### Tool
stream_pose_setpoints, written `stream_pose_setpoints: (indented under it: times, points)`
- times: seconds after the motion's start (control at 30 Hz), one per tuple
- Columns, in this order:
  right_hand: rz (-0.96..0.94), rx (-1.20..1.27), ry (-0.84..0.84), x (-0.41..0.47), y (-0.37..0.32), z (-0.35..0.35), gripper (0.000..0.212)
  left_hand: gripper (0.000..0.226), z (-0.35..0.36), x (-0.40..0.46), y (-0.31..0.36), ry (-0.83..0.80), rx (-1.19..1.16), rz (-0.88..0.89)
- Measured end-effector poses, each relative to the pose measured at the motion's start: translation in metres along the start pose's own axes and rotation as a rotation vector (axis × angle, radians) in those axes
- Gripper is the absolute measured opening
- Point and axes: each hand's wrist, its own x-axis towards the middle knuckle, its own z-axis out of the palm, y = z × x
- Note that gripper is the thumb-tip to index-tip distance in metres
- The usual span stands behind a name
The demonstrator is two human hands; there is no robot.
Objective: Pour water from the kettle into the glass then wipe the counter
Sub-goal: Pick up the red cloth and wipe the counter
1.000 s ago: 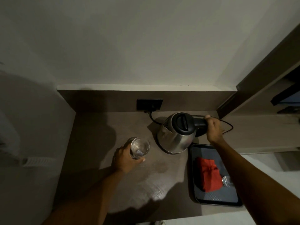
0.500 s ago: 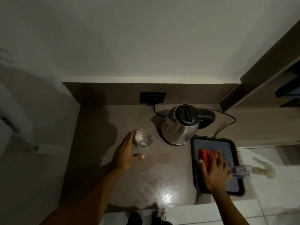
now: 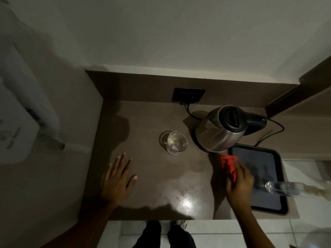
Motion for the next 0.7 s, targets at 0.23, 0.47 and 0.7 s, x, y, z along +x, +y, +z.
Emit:
stream_pose_setpoints:
  times: [0.23,0.47,0.7]
  points:
    - [0.205,-0.018,-0.060,-0.024,-0.082,0.066,0.075,0.068,0.009,-0.001,-0.005,0.048,-0.030,-0.028]
    - [-0.378,0.107,-0.347,-0.089,-0.147,0.096,0.045,0.065,0.026,0.000,-0.011,0.112,-0.022,-0.016]
    - [-0.873,0.126,-0.610,-0.094,-0.098,0.064,0.033,0.067,0.020,-0.001,-0.012,0.033,-0.014,-0.043]
